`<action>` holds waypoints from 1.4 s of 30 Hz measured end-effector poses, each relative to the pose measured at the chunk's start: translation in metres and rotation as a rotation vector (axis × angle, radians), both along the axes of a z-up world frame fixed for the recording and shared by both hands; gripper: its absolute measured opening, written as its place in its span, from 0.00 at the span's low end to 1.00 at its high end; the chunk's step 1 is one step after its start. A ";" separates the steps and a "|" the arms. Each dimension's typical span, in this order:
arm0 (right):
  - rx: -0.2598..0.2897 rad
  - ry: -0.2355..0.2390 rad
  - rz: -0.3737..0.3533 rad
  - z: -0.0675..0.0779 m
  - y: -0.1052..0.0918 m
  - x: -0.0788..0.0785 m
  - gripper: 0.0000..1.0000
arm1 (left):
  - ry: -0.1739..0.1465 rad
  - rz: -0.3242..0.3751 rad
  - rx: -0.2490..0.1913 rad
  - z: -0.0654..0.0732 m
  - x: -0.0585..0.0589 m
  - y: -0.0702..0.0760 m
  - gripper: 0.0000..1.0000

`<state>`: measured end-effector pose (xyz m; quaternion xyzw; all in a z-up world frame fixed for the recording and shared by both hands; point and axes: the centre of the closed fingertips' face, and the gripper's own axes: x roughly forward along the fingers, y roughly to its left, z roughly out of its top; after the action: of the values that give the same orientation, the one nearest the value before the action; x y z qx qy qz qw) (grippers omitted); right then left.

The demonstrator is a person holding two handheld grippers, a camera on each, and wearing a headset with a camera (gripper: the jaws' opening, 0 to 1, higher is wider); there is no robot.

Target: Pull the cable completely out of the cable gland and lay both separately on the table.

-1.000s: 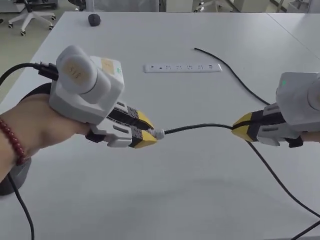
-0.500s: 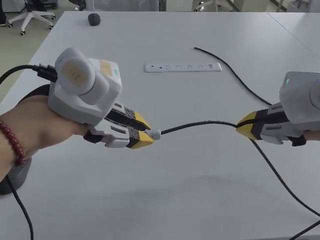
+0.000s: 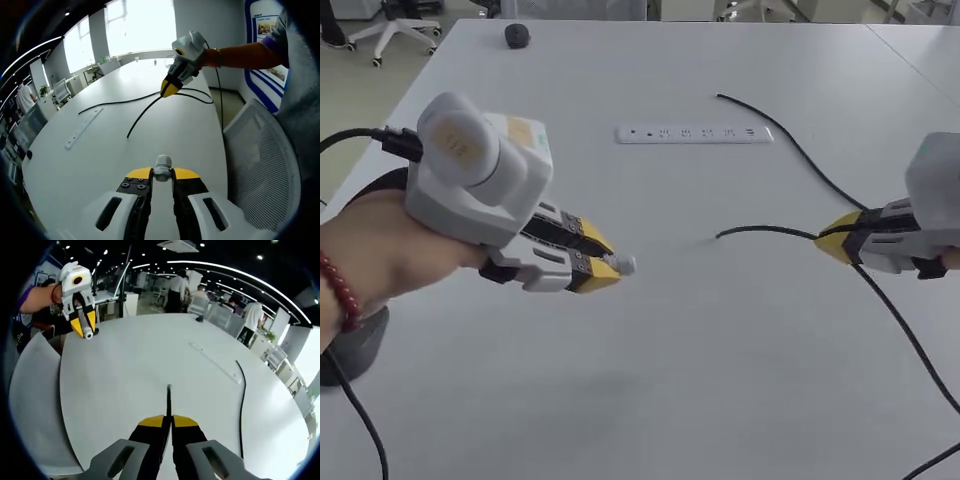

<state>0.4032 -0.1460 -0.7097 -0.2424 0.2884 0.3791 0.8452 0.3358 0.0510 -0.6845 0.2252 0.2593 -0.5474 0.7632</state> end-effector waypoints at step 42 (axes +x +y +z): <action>-0.139 0.220 -0.104 -0.118 0.019 0.094 0.00 | 0.077 -0.002 -0.069 -0.037 0.021 -0.026 0.16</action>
<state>0.4975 -0.1265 -0.8274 -0.2420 0.4170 0.3380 0.8083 0.3565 0.0250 -0.7217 0.1778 0.2693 -0.5652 0.7592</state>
